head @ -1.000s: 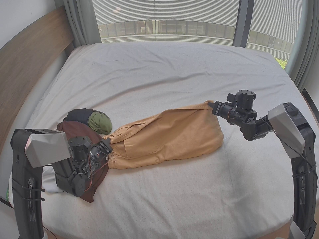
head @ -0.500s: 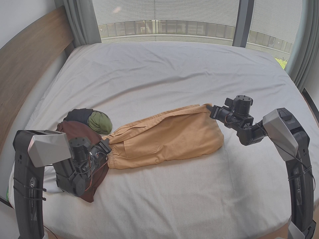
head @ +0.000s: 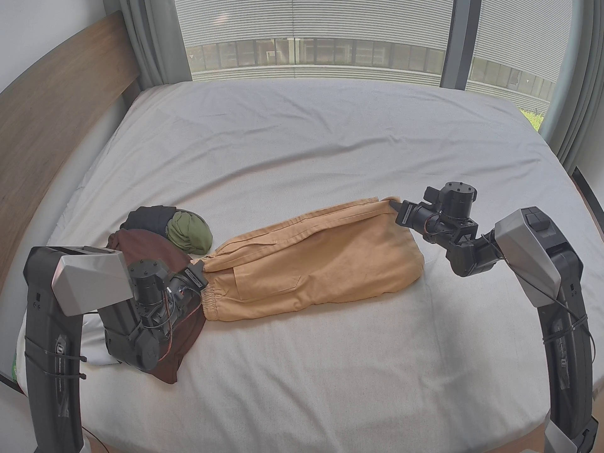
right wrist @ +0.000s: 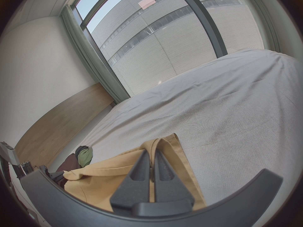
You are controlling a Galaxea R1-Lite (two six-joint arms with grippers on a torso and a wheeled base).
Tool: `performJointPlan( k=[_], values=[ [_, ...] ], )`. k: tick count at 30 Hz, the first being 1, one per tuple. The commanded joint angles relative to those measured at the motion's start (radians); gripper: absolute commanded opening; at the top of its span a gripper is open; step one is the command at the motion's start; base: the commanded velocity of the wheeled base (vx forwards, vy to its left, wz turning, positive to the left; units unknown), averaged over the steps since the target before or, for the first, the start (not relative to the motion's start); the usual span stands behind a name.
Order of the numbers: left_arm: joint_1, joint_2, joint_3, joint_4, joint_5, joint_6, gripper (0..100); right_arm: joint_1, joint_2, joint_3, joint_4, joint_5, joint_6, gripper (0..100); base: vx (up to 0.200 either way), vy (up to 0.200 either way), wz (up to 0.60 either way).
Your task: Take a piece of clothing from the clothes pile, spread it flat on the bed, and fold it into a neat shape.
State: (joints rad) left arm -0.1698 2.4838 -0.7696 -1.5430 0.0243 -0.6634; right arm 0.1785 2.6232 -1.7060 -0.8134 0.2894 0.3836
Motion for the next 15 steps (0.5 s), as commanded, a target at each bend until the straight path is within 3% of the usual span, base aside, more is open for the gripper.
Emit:
performJointPlan(
  k=[1,2,3,15],
  values=[
    [0.001,0.000,-0.010,0.000,0.000,-0.001,100,0.001,0.005,-0.011,0.000,0.001,0.000,0,0.000,0.000,0.00],
    [0.001,0.000,-0.014,0.000,0.000,-0.001,100,0.001,0.009,-0.015,0.002,0.001,0.000,0,0.000,0.000,0.00],
    [0.001,0.000,-0.016,0.000,0.002,-0.001,100,0.001,0.012,-0.017,0.005,0.001,0.000,100,0.000,0.000,0.00],
    [0.007,-0.006,-0.031,0.000,0.042,-0.002,100,0.019,0.055,-0.110,-0.029,-0.056,0.044,100,0.000,0.000,0.00]
  ],
)
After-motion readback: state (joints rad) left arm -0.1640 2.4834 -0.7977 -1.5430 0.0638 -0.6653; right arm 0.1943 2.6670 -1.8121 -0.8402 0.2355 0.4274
